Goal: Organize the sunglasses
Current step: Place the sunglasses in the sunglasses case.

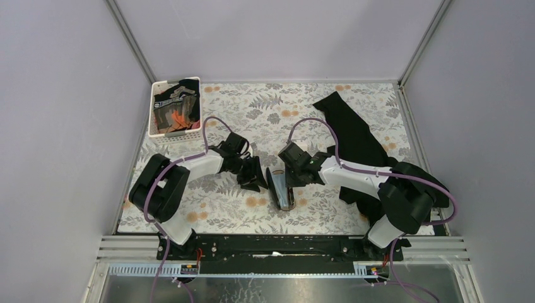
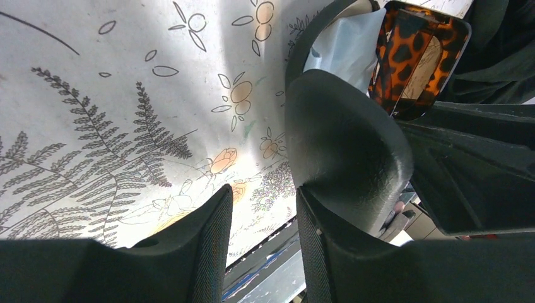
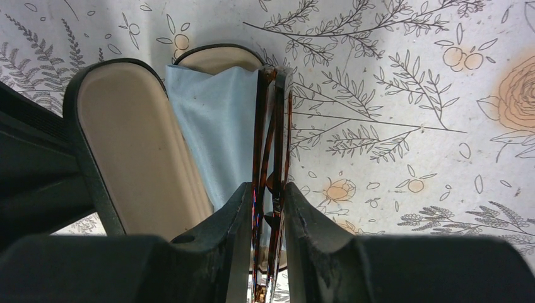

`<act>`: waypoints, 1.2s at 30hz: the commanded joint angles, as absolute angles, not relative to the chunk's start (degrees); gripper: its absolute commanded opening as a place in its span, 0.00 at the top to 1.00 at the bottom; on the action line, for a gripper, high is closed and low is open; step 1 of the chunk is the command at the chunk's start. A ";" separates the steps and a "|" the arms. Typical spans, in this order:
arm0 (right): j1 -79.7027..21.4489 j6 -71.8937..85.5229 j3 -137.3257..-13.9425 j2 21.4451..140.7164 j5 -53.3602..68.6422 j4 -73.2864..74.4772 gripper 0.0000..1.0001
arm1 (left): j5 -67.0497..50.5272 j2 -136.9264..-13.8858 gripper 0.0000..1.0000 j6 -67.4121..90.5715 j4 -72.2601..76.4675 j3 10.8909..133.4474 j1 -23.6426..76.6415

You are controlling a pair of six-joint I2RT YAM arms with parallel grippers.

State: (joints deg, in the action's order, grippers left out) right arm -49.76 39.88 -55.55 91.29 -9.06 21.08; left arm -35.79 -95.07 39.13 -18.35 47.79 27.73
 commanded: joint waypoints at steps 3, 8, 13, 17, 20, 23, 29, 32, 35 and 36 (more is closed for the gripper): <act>-50.71 36.35 -59.15 90.71 -12.17 23.67 0.77 | -36.09 -96.22 0.53 39.22 -16.09 49.80 28.04; -50.71 34.49 -59.52 89.80 -12.03 24.88 0.77 | -36.11 -97.03 0.53 38.96 -16.22 50.25 28.04; -50.71 32.37 -58.98 89.62 -8.85 24.41 0.78 | -36.08 -97.47 0.53 38.63 -16.35 50.23 28.05; -50.71 30.64 -58.94 89.34 -7.04 24.39 0.77 | -35.95 -97.46 0.53 38.43 -16.61 50.10 28.05; -50.71 29.77 -59.01 88.62 -5.98 24.07 0.77 | -35.95 -97.46 0.53 38.35 -16.61 50.10 28.04; -50.71 29.54 -59.38 88.04 -4.89 24.00 0.77 | -35.97 -97.55 0.53 38.24 -16.61 50.18 28.09; -50.71 28.96 -60.01 87.55 -3.82 24.28 0.77 | -36.03 -97.60 0.53 38.02 -16.62 50.02 28.08; -50.71 28.38 -60.26 87.52 -4.10 24.57 0.77 | -36.04 -97.64 0.53 38.00 -16.61 49.92 28.05; -50.71 27.51 -60.62 88.24 -4.35 24.93 0.77 | -36.04 -97.73 0.53 38.00 -16.61 50.05 28.04; -50.71 27.44 -60.75 88.44 -4.62 25.10 0.77 | -36.04 -97.73 0.53 38.01 -16.61 50.04 28.05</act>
State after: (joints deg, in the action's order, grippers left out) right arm -50.06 29.41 -58.04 89.58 -4.93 24.03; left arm -35.79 -96.82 38.92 -18.28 49.06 27.73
